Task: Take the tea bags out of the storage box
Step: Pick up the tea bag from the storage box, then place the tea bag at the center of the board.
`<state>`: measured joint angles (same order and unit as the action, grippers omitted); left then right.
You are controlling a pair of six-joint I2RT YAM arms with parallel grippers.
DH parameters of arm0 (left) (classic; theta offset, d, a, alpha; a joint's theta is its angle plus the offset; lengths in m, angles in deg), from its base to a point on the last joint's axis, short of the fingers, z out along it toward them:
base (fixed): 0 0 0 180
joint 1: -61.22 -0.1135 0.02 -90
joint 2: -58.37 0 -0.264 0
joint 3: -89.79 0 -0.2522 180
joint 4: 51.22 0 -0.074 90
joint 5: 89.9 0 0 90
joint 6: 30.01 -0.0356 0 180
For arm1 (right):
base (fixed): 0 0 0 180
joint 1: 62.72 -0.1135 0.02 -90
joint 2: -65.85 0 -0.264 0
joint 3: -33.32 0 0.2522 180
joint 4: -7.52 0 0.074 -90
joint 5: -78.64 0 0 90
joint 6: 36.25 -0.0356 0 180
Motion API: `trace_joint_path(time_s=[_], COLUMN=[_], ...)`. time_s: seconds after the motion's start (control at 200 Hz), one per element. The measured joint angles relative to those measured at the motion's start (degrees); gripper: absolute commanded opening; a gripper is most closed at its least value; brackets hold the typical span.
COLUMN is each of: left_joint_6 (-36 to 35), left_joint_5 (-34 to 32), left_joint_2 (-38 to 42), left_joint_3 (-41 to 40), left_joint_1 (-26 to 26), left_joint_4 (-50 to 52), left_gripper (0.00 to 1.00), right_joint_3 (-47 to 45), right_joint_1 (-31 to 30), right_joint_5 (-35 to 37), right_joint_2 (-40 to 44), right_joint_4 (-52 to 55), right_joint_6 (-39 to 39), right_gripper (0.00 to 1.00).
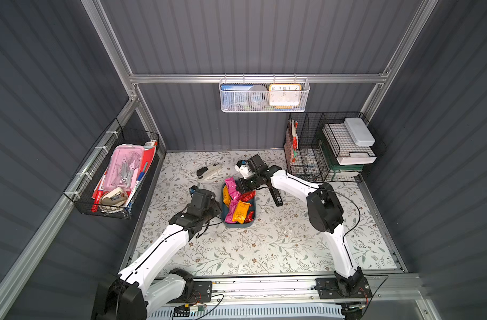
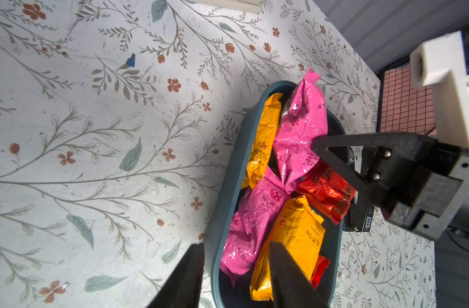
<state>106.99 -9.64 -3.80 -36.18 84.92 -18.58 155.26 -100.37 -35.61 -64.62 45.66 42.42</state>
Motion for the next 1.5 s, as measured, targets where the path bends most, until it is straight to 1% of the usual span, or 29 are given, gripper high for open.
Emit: trace_joint_path(time_s=[0.235,0.575,0.685,0.79,0.945,1.12,1.24,1.355,1.501], left_joint_6=[0.0,-0.15,-0.5,-0.96,-2.14,-4.17,-5.77,-6.88,-7.06], left_joint_5=[-0.61,-0.57,-0.52,-0.39,-0.15,0.79,1.6,2.45,2.75], left_joint_2=[0.22,0.11,-0.39,-0.7,-1.22,-3.5,-4.83,-4.83,-4.83], left_joint_3=[-0.2,-0.37,-0.37,-0.37,-0.31,-0.02,0.17,0.17,0.15], left_joint_1=[0.0,0.0,0.0,0.0,0.0,0.0,0.0,0.0,0.0], left_joint_4=[-0.02,-0.02,-0.02,-0.17,-0.94,-1.57,-2.73,-4.55,-5.86], left_gripper=[0.46,0.46,0.46,0.46,0.46,0.46,0.46,0.46,0.46], right_joint_3=[-0.22,-3.23,-5.66,-11.32,-20.33,-27.02,-32.46,-37.03,-41.66], right_joint_1=[0.0,-0.04,-0.07,-0.13,-0.37,-1.27,-2.34,-4.11,-6.82], right_joint_5=[-0.26,-1.25,-0.26,2.49,7.98,14.34,17.38,19.91,22.34], right_joint_2=[1.01,9.22,11.91,16.87,26.36,36.65,42.6,45.92,46.75], right_joint_4=[-1.09,-9.31,-10.36,-10.27,-7.26,0.07,5.55,11.15,16.31], right_joint_6=[-1.75,-9.86,-12.87,-16.11,-20.46,-23.21,-24.76,-25.77,-26.8], right_gripper=[0.0,0.0,0.0,0.0,0.0,0.0,0.0,0.0,0.0])
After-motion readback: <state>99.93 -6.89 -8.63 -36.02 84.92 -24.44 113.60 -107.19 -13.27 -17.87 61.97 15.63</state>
